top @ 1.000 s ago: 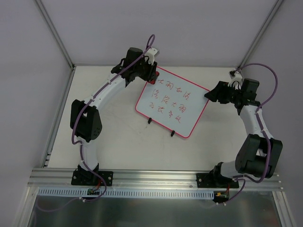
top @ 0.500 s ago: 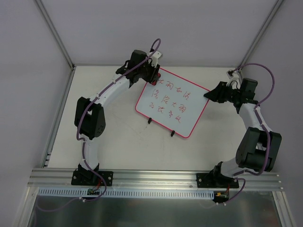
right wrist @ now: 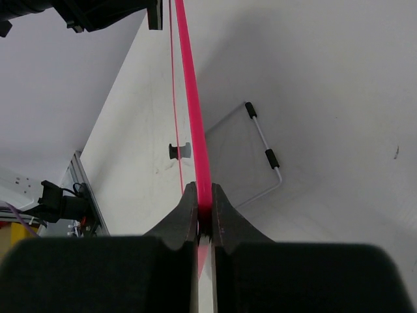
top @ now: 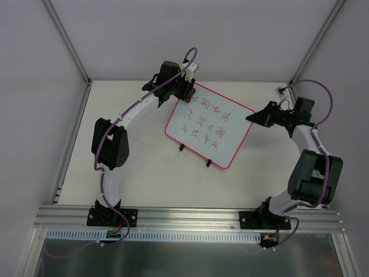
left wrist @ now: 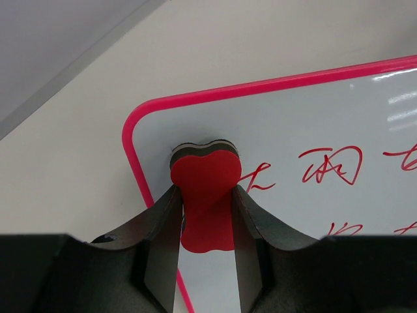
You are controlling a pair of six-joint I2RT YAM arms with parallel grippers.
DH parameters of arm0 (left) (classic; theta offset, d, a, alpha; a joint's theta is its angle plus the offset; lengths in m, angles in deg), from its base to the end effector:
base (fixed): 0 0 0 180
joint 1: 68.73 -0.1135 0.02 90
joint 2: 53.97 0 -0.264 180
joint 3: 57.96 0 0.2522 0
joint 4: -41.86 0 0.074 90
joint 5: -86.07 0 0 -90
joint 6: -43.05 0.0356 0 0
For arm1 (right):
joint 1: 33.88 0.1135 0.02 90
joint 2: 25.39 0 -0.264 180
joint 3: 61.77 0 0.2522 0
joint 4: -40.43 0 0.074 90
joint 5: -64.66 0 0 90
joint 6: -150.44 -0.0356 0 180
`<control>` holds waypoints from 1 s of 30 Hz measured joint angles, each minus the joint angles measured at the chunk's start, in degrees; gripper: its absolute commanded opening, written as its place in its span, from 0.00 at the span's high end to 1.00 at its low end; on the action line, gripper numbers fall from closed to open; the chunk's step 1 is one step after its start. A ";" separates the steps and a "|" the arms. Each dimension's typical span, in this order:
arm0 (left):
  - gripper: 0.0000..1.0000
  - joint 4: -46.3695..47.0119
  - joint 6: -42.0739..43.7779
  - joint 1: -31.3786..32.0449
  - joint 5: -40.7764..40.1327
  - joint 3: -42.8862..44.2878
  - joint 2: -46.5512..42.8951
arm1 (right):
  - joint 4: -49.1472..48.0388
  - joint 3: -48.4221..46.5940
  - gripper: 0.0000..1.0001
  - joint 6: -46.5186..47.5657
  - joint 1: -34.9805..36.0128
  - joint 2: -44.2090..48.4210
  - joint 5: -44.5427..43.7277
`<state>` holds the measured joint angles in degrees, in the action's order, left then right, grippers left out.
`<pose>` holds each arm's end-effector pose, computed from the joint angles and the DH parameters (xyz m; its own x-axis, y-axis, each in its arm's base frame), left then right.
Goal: Erase the whiteboard
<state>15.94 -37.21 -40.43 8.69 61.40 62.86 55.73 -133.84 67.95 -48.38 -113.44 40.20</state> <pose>0.4286 -0.2396 0.3170 -0.2364 0.3148 -0.9193 0.6891 0.7213 0.0698 0.3269 -0.0511 0.2618 -0.4135 0.0510 -0.9091 -0.7096 0.6075 0.3569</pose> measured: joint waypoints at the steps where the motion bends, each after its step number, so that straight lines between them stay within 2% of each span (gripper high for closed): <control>1: 1.00 0.17 0.00 0.13 -0.17 0.00 0.00 | 0.00 0.00 1.00 -0.07 -0.04 0.00 0.57; 8: 1.00 4.85 0.17 0.66 -1.01 -3.13 -0.02 | -0.02 0.00 1.00 -0.02 -0.26 -0.04 1.77; 18: 0.99 17.55 -0.13 1.51 -2.58 -12.22 -0.94 | 0.15 0.02 1.00 -1.29 -1.33 -2.25 2.43; 25: 1.00 20.52 -0.33 2.36 -3.04 -13.31 -0.96 | 0.15 0.07 1.00 -1.27 -1.55 -2.56 2.84; 30: 1.00 21.94 -0.70 6.10 -3.74 -13.33 -0.96 | 0.17 0.07 1.00 -1.22 -1.55 -2.56 2.82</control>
<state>37.88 -37.91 -34.33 4.95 48.07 61.90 55.90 -133.77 66.73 -49.93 -116.00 43.02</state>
